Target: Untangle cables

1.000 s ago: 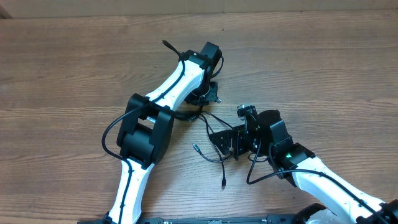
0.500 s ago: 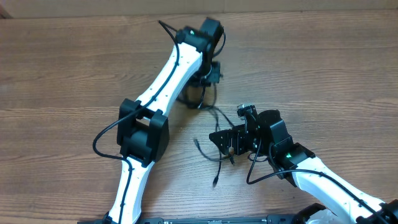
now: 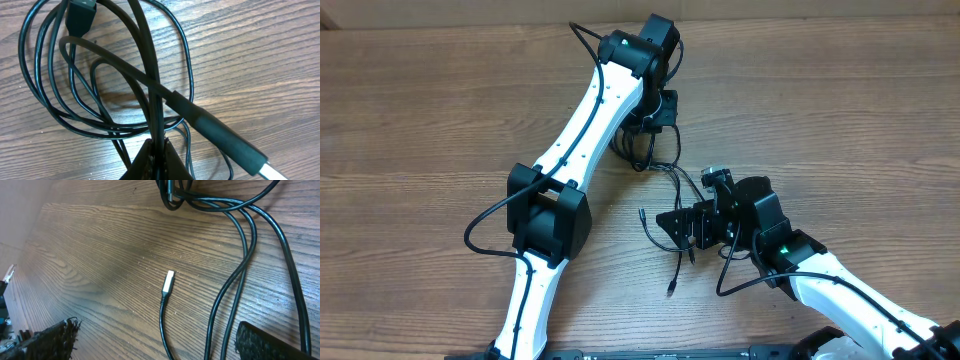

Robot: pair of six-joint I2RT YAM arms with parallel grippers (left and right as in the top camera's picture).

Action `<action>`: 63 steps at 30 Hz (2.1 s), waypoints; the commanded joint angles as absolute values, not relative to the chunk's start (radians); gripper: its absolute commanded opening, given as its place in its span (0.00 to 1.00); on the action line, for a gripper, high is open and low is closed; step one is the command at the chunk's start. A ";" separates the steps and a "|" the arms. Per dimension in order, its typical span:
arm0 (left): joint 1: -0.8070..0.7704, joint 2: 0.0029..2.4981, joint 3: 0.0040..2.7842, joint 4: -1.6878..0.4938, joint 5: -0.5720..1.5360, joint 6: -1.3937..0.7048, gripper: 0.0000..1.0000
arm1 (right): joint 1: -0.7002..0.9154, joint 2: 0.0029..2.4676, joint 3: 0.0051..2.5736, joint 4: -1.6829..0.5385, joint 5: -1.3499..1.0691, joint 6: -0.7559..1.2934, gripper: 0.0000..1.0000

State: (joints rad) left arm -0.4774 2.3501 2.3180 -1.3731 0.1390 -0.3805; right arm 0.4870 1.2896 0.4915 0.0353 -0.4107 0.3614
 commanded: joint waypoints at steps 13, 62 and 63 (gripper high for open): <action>-0.485 2.345 2.345 -1.340 0.154 -0.347 0.04 | 0.491 1.292 0.490 0.043 -0.405 0.399 1.00; -0.534 2.351 2.015 -0.968 0.146 -0.226 0.10 | 0.491 1.292 0.490 0.047 -0.405 0.422 1.00; -0.535 2.351 2.015 -0.962 0.143 -0.219 0.11 | 0.491 1.292 0.490 0.047 -0.405 0.422 1.00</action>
State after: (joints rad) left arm -0.5243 2.3512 2.0254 -0.9813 0.1459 -0.2829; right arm 0.4870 1.2896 0.4915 0.0376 -0.4107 0.4187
